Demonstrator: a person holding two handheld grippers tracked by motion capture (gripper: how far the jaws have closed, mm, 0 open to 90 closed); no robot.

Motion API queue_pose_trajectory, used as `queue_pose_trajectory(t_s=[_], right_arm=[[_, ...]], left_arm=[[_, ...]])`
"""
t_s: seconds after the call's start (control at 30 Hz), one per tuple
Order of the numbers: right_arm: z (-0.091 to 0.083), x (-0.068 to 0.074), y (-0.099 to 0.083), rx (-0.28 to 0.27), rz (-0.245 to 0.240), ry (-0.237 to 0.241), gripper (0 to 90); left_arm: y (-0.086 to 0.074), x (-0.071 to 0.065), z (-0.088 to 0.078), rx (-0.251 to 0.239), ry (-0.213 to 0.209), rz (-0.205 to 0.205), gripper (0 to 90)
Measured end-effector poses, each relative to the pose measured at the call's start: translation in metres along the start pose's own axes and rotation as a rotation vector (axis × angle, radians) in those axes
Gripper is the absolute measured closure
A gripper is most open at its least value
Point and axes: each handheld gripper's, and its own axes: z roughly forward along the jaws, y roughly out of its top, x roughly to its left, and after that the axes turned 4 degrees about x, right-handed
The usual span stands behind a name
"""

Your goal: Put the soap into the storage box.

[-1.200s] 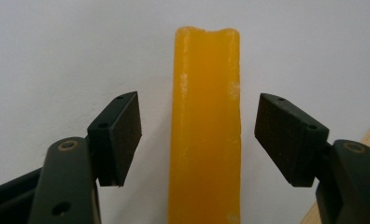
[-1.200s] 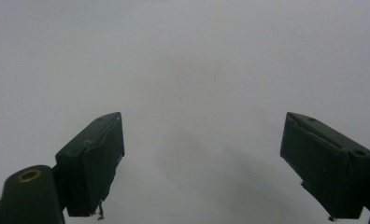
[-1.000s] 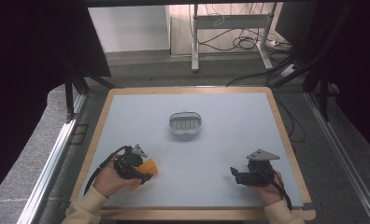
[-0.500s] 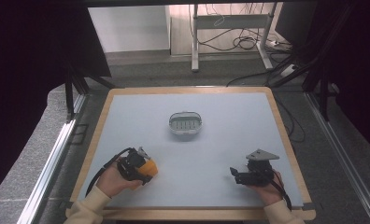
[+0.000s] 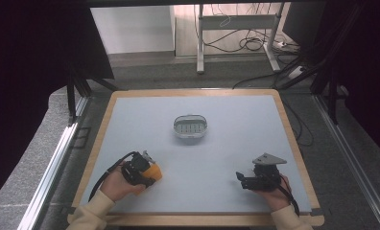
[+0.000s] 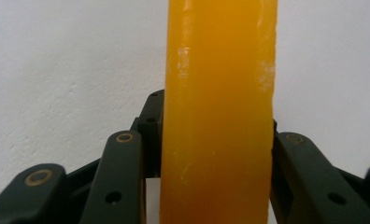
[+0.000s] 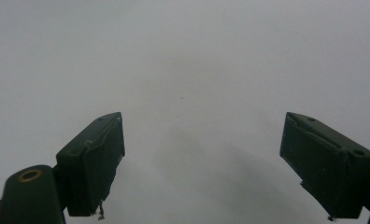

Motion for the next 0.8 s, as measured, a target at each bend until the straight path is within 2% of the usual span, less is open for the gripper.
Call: queue_pose_trajectory(t_s=[0.47, 0.8], right_arm=[[-0.0009, -0.0006, 0.0001, -0.005, 0.003, -0.005, 14.8], [-0.0013, -0.0006, 0.0001, -0.008, 0.003, -0.008, 14.9]], left_arm=[[-0.0007, 0.0005, -0.0023, -0.005, -0.010, 0.018, 61.6], [-0.0021, 0.0026, -0.0092, -0.038, -0.011, 0.017, 61.7]])
